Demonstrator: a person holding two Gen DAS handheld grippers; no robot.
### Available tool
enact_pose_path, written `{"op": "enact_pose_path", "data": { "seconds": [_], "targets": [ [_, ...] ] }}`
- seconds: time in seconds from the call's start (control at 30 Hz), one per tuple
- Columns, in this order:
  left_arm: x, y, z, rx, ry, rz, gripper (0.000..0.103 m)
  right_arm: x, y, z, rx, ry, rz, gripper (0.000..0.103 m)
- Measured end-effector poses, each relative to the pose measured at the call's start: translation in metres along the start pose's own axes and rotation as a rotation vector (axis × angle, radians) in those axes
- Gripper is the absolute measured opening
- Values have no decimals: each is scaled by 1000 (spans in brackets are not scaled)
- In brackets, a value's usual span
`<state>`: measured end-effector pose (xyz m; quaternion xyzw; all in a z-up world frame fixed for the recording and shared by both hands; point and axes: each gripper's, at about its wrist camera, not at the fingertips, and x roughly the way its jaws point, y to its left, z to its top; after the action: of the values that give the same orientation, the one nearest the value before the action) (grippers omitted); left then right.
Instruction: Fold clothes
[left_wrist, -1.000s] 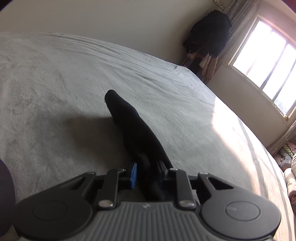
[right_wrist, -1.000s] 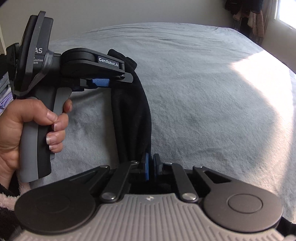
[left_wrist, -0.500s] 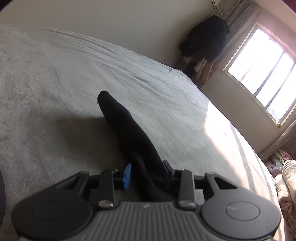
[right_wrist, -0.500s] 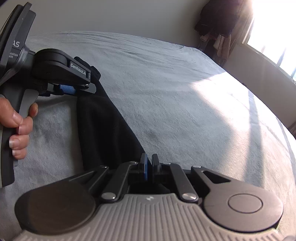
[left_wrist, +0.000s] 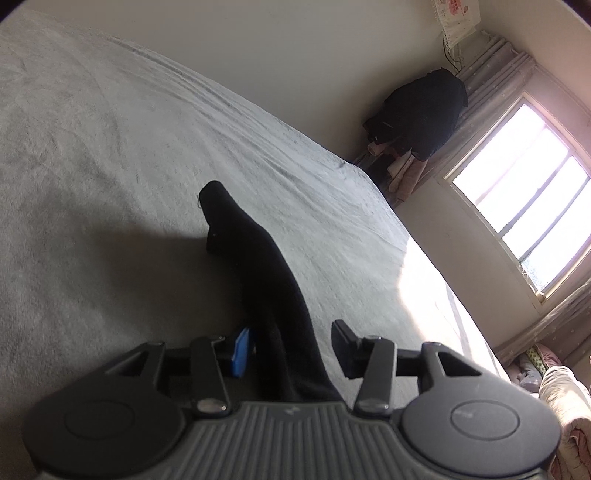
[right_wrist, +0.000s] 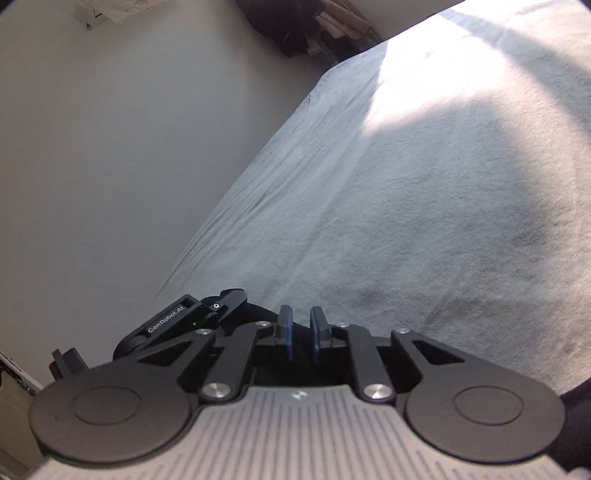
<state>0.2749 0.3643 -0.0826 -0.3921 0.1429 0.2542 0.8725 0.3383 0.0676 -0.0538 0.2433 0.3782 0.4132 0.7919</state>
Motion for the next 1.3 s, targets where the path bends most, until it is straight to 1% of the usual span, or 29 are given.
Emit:
{"op": "enact_pose_path", "data": {
  "seconds": [0.03,0.07,0.13,0.2,0.33,0.37,0.4,0.43,0.47,0.5,0.53,0.57,0.63,0.67,0.7,0.77,0.8,0.87,0.9,0.93,1.0,1.07,1.1,1.13,1.17,1.2,1.23,1.27,1.3],
  "targets": [
    [-1,-3,1,9,1,15,56,-7,-3,3,-2,-14,8,18],
    [0,-7,4,23,5,34,58,-14,-6,6,-3,-28,17,18],
    [3,-13,8,56,14,74,59,-26,-12,12,24,-67,38,18],
    [8,-19,15,97,16,136,59,-31,-14,14,41,-91,57,17],
    [21,-16,33,73,-7,249,59,-32,-13,19,19,-79,49,18],
    [23,-12,36,34,-12,254,57,-33,-13,20,13,-76,47,18],
    [25,-9,39,9,-17,261,53,-32,-11,20,-9,-64,27,18],
    [27,-8,42,3,-25,281,42,-30,-10,20,-38,-50,0,27],
    [28,-9,43,6,-31,300,24,-33,-7,19,-87,-46,-44,43],
    [30,-10,44,8,-38,318,20,-37,-5,18,-145,-45,-94,48],
    [26,-9,43,-2,-56,293,14,-41,-3,17,-202,-45,-144,49],
    [20,-7,42,-16,-85,259,11,-44,0,16,-259,-44,-194,49],
    [5,-5,39,-19,-192,140,11,-50,0,14,-329,-26,-219,49],
    [1,-4,36,-16,-240,64,11,-53,0,13,-360,-15,-225,49],
    [-4,-3,34,-14,-285,-9,12,-56,0,12,-391,-5,-232,49],
    [-5,-2,33,-17,-301,-1,14,-56,1,8,-447,23,-242,49],
    [-5,-1,33,-18,-308,6,19,-51,2,4,-468,42,-245,49],
    [1,-6,36,-2,-281,129,43,-41,3,-2,-512,81,-252,49],
    [4,-8,37,-1,-263,168,48,-35,3,-4,-525,102,-260,49],
    [6,-8,39,-3,-251,185,54,-28,3,-6,-535,123,-270,49],
    [10,-6,43,-21,-225,207,58,-20,2,-8,-544,151,-287,48],
    [16,-7,46,-19,-198,260,60,-19,0,-8,-536,155,-301,38],
    [18,-2,45,-27,-183,306,60,-19,-2,-8,-533,156,-306,35],
    [19,1,45,-43,-168,328,59,-18,-4,-7,-530,155,-309,25],
    [21,5,45,-58,-154,349,55,-18,-6,-7,-527,155,-313,14],
    [22,5,47,-56,-152,359,54,-17,-6,-6,-531,156,-312,11],
    [23,5,48,-53,-149,368,45,-17,-5,-6,-535,152,-310,3],
    [25,6,50,-39,-144,369,19,-18,-5,-5,-531,131,-317,0],
    [25,7,51,-43,-141,336,13,-20,-4,-3,-524,105,-325,0]
  ]
}}
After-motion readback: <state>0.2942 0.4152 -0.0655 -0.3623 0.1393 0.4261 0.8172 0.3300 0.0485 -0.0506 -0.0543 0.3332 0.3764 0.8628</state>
